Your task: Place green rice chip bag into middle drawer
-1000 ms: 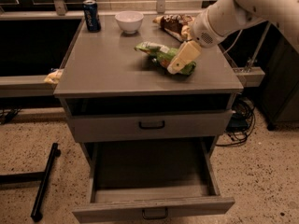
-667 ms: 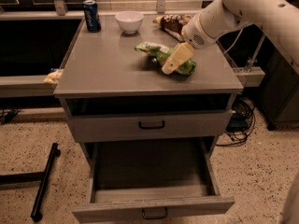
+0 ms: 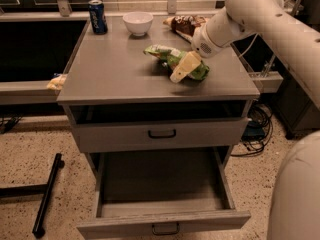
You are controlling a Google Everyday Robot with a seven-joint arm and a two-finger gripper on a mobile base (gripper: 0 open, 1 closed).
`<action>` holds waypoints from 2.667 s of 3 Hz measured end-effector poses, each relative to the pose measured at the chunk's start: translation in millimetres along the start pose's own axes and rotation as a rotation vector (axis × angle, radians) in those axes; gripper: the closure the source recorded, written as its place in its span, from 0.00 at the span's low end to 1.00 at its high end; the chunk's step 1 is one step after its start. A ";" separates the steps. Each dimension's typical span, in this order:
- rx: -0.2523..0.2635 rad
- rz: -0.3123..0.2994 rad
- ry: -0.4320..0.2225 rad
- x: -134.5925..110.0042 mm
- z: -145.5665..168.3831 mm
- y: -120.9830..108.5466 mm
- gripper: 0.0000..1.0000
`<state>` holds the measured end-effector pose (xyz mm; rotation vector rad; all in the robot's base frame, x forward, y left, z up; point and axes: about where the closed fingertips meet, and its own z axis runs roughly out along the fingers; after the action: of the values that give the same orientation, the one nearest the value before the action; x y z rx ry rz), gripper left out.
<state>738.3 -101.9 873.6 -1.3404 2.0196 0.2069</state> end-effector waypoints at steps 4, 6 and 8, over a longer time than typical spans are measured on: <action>-0.050 -0.040 0.079 22.6 -29.7 27.4 0.82; -0.062 -0.179 -0.017 35.0 -112.7 78.0 1.00; -0.164 -0.264 -0.052 60.2 -186.6 168.8 1.00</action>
Offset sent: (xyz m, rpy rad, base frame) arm 0.0038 -0.0187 -0.0278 -0.0547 0.0901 -0.0193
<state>494.1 -160.7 935.7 -1.6705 1.7918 0.2876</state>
